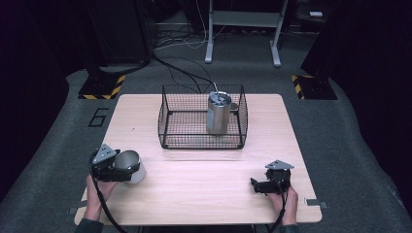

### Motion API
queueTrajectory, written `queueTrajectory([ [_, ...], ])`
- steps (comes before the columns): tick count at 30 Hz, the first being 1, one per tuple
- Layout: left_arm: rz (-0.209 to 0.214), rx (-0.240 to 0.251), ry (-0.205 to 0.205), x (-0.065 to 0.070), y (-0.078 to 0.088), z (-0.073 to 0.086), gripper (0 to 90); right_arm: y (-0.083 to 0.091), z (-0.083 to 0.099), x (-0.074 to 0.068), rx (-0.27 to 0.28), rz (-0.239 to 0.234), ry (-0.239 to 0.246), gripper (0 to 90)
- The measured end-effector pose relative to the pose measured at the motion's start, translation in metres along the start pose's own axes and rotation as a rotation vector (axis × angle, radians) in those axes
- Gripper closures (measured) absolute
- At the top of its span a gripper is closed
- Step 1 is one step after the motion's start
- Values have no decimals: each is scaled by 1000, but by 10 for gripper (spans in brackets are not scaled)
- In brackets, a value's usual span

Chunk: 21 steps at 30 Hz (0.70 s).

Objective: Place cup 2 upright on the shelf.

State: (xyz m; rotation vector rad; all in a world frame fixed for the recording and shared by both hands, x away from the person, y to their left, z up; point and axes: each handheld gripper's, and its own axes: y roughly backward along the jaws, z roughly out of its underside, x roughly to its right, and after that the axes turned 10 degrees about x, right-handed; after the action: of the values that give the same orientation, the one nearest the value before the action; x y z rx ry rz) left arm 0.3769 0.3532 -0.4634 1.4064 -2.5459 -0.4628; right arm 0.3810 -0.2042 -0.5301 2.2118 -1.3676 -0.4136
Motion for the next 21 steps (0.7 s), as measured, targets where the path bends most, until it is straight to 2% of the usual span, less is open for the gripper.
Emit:
queueTrajectory([
  [2, -3, 4, 6, -1, 0, 1, 5, 0, 0, 0, 2, 3, -7, 0],
  [4, -18, 13, -7, 0, -1, 2, 8, 0, 0, 0, 3, 4, -10, 0],
  [11, -25, -24, -45, 4, -3, 0, 52, 0, 0, 0, 2, 6, -8, 0],
  [14, -22, -19, -35, 4, -3, 0, 55, 0, 0, 0, 2, 6, -10, 0],
  [21, -33, -23, -41, 5, -4, 0, 54, 0, 0, -1, 1, 11, -17, 0],
])
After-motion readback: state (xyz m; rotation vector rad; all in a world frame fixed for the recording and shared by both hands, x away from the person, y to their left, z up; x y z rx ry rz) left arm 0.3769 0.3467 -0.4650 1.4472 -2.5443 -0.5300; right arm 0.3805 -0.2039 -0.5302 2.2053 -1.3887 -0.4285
